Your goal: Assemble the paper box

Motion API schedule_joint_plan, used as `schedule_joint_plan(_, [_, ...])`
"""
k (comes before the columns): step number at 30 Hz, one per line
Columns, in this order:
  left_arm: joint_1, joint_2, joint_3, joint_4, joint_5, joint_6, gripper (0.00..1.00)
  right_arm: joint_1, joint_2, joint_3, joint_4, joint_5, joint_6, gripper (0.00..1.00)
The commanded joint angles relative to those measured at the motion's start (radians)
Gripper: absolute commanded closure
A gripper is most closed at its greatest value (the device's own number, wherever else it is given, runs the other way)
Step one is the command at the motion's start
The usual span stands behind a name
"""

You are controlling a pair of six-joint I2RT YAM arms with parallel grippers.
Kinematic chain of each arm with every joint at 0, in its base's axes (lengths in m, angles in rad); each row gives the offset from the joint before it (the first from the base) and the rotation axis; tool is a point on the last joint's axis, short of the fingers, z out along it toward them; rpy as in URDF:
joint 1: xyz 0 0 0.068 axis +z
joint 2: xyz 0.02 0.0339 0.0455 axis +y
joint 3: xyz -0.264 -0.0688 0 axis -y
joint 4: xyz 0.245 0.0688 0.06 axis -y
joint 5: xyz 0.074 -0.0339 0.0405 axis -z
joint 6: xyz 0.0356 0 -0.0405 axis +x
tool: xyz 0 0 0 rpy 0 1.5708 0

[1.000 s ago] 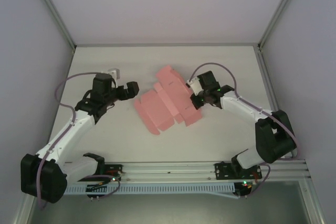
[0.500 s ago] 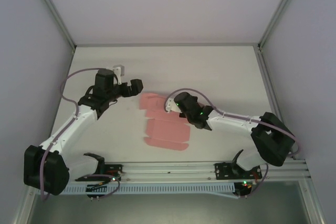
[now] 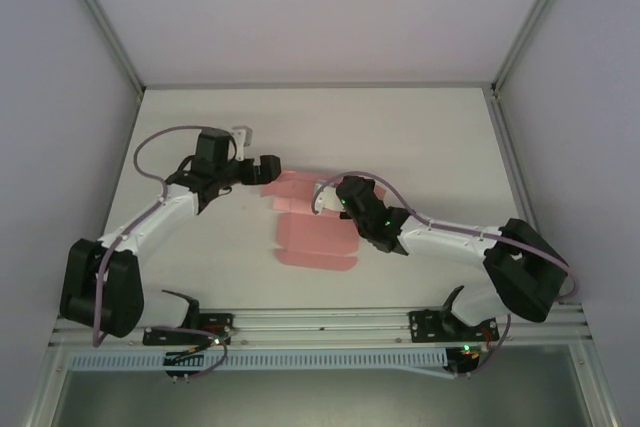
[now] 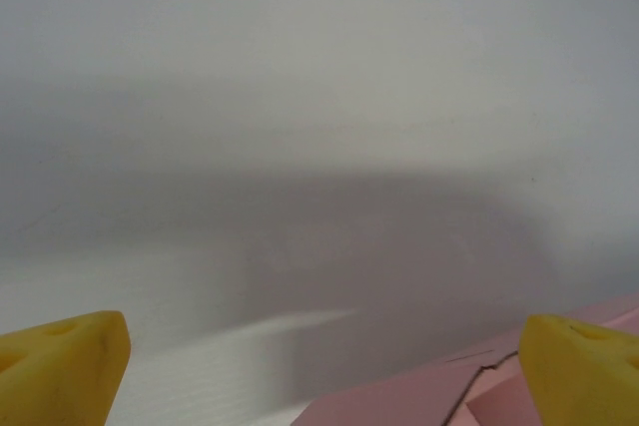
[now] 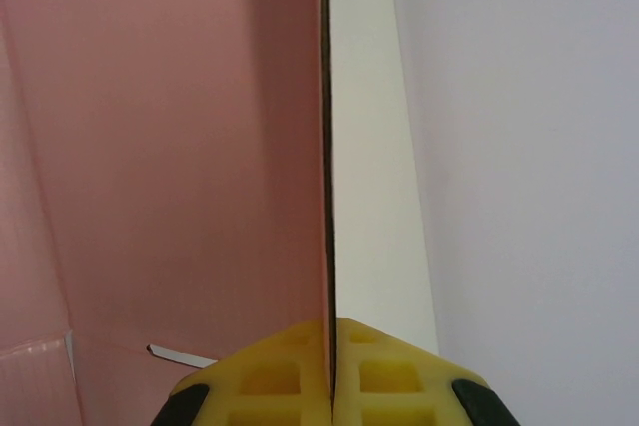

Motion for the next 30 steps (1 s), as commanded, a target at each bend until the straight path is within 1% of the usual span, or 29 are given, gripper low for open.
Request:
schedule_joint_plan(1, [-0.024, 0.035, 0.013, 0.013, 0.024, 0.068, 0.0, 0.007, -0.029, 0.008, -0.004, -0.003, 0.031, 1.0])
schedule_joint_plan(8, [-0.079, 0.068, 0.029, -0.015, -0.004, 0.111, 0.0, 0.006, -0.026, 0.016, -0.006, 0.006, 0.059, 1.0])
schedule_joint_plan(13, [-0.127, 0.061, 0.029, -0.038, -0.112, 0.115, 0.0, 0.003, -0.047, 0.018, -0.001, 0.002, 0.099, 1.0])
schedule_joint_plan(20, [-0.212, 0.045, 0.039, -0.059, -0.234, 0.129, 0.0, -0.004, -0.073, 0.037, -0.036, -0.025, 0.159, 1.0])
schedule_joint_plan(24, [-0.25, 0.026, 0.053, -0.065, -0.3, 0.112, 0.0, -0.013, -0.081, 0.043, -0.046, -0.031, 0.198, 1.0])
schedule_joint_plan(27, [-0.265, 0.008, 0.046, -0.031, -0.303, 0.101, 0.0, -0.021, -0.098, 0.038, -0.052, -0.064, 0.24, 1.0])
schedule_joint_plan(30, [-0.275, -0.004, 0.014, 0.07, -0.254, 0.058, 0.0, -0.023, -0.123, 0.027, -0.052, -0.12, 0.267, 1.0])
